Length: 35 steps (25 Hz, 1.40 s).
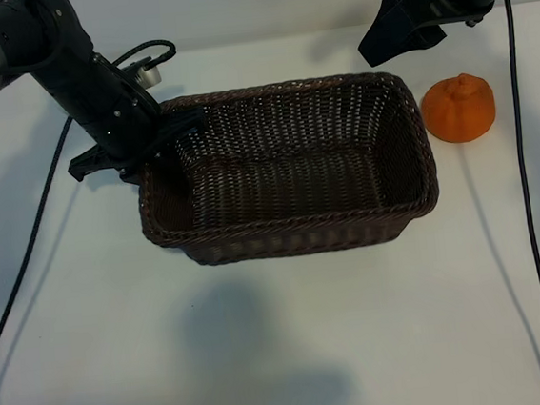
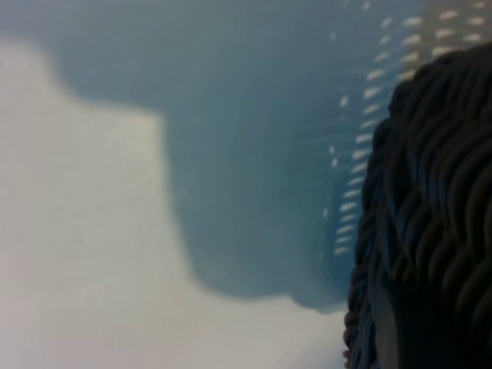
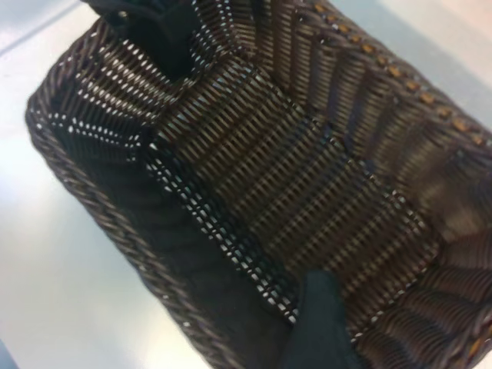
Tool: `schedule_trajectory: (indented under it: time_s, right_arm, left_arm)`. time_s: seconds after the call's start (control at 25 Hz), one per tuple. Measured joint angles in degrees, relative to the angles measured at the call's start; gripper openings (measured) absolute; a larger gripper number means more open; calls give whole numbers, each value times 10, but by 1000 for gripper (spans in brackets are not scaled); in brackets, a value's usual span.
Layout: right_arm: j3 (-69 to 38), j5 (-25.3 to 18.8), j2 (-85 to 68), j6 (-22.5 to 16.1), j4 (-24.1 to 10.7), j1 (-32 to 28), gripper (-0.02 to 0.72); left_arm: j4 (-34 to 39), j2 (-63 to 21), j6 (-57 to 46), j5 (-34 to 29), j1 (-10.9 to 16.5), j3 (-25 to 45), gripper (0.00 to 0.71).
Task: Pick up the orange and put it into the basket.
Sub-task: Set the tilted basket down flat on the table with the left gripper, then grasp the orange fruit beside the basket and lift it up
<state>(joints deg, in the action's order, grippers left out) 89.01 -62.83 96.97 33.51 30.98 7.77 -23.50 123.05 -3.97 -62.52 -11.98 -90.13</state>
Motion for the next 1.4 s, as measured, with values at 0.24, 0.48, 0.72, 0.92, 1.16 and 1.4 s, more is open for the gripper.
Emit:
schedule_trajectory:
  time_s: [0.24, 0.48, 0.72, 0.92, 1.16, 1.4]
  right_arm:
    - [0, 0, 0, 0, 0, 0, 504]
    - [0, 0, 0, 0, 0, 0, 504]
    - [0, 0, 0, 0, 0, 0, 504]
    - [0, 0, 0, 0, 0, 0, 504]
    - [0, 0, 0, 0, 0, 0, 504]
    - [0, 0, 0, 0, 0, 0, 504]
  left_arm:
    - [2, 8, -8, 18, -11, 0, 149]
    - [2, 8, -9, 28, -13, 0, 149]
    - [2, 8, -12, 29, -13, 0, 149]
    - [2, 8, -12, 29, -13, 0, 149]
    - [-4, 8, -13, 27, -13, 0, 259]
    - [-17, 8, -13, 14, -13, 0, 473]
